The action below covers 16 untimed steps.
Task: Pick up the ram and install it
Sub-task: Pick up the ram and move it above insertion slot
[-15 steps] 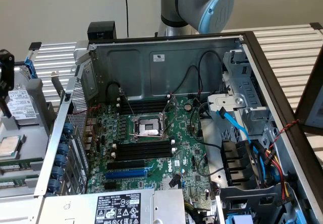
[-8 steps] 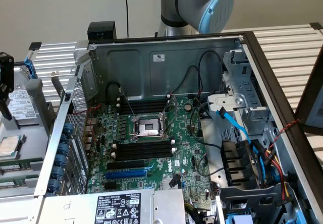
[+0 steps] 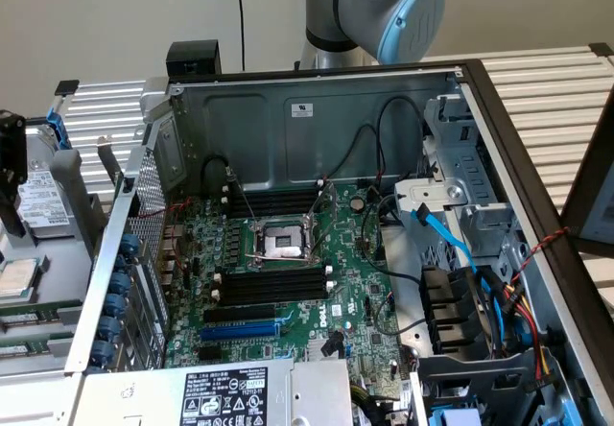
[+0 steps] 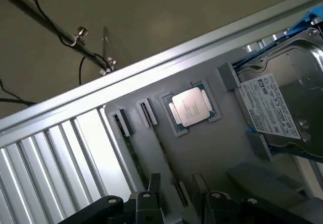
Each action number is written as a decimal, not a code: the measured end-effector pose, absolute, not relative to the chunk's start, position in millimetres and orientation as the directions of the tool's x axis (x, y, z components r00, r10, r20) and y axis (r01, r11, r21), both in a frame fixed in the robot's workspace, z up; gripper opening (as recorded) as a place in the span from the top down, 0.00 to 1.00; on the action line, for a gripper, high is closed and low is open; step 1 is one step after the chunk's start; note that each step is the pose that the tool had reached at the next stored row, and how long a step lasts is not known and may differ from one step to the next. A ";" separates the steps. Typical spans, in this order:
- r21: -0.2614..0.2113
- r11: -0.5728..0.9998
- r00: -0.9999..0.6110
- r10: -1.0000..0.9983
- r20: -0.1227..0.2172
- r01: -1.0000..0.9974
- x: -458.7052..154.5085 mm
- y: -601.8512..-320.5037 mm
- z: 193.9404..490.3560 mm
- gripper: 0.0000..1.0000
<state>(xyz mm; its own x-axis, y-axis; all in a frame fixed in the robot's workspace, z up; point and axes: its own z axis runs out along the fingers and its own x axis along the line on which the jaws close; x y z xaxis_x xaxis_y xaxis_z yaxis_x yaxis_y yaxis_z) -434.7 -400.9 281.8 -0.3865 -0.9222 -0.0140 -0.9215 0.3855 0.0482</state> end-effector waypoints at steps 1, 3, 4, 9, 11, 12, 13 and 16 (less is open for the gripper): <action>0.048 0.369 -0.370 -0.929 -0.014 -0.928 -434.7 -400.9 280.3 0.61; 0.048 0.335 -0.336 -0.942 -0.014 -0.941 -434.7 -400.9 277.4 0.61; 0.048 0.318 -0.319 -0.948 -0.014 -0.947 -434.7 -400.9 275.8 0.61; 0.048 0.236 -0.237 -0.971 -0.014 -0.970 -434.7 -401.0 268.7 0.61; 0.048 0.215 -0.216 -0.976 -0.014 -0.976 -434.8 -401.2 266.9 0.61; 0.048 0.205 -0.206 -0.979 -0.014 -0.978 -434.7 -401.4 266.0 0.61; 0.048 0.197 -0.198 -0.980 -0.014 -0.979 -434.7 -401.8 265.4 0.61; 0.048 0.179 -0.180 -0.984 -0.014 -0.983 -434.7 -403.9 263.5 0.61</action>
<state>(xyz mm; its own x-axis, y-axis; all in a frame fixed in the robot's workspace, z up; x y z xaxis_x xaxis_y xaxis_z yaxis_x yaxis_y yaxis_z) -434.7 -403.9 263.5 -0.1803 -0.9835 -0.0140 -0.9826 0.1794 0.0481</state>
